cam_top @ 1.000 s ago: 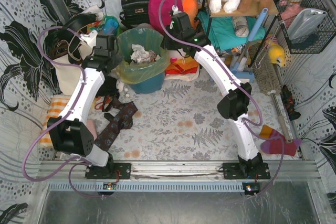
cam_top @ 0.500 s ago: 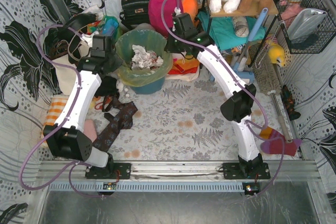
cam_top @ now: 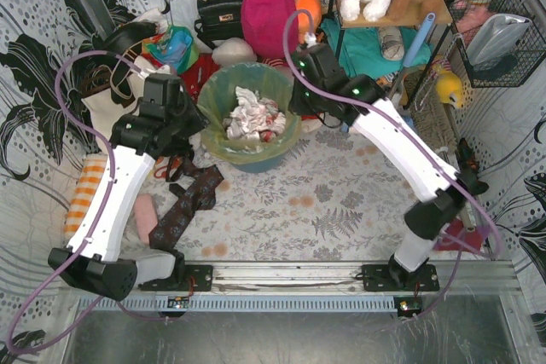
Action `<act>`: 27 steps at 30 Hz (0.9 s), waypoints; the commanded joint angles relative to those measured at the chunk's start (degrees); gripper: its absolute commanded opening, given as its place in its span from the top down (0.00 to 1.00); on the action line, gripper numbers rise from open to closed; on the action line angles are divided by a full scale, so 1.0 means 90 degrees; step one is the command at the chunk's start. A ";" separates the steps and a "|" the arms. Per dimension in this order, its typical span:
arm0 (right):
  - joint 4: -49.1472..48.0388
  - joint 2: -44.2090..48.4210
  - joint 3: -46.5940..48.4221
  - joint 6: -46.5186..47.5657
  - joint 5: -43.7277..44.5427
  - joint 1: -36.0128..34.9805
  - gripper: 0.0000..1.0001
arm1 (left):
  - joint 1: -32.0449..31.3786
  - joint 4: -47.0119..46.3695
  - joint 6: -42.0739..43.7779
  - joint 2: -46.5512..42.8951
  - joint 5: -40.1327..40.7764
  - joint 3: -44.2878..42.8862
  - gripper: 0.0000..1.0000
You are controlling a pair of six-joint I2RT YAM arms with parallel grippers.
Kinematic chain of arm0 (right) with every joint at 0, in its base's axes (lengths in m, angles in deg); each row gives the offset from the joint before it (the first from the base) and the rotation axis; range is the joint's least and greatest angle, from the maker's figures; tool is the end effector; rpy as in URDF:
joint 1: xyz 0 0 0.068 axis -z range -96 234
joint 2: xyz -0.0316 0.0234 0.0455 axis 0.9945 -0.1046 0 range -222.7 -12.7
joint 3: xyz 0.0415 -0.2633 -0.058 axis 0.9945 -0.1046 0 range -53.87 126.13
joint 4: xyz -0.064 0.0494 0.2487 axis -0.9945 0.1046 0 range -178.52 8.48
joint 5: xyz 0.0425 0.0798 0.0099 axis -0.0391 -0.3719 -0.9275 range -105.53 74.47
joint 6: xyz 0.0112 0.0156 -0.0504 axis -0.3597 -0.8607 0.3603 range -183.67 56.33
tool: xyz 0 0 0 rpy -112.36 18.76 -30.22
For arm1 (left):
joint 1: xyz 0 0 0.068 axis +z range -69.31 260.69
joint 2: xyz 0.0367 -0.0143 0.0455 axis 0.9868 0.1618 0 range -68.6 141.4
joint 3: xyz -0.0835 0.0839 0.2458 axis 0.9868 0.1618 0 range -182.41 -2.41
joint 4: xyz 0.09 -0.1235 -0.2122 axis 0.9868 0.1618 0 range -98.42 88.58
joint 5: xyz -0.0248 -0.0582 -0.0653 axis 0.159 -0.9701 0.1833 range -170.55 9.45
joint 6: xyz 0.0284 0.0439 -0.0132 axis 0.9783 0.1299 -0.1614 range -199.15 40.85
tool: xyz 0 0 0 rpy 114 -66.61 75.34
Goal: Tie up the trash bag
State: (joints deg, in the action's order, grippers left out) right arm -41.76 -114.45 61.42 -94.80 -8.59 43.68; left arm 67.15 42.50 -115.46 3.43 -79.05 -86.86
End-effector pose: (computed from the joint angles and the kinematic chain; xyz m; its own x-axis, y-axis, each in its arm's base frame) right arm 0.2998 0.2487 0.4277 -0.6499 0.1216 -0.7503 -0.2678 0.8872 0.3757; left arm 0.2441 -0.0578 0.4077 -0.6145 -0.4610 -0.6402 -0.1859 0.8733 -0.4503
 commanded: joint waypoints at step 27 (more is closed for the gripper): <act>0.1877 0.4386 -0.3450 -0.1314 -0.1254 -0.0394 1.00 | -0.3632 0.0564 -0.1498 -0.1186 -0.0140 0.0541 1.00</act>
State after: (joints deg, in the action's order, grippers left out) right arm -23.68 -76.25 31.30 -106.17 -11.35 41.12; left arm 35.33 50.78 -126.11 -4.14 -78.02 -81.65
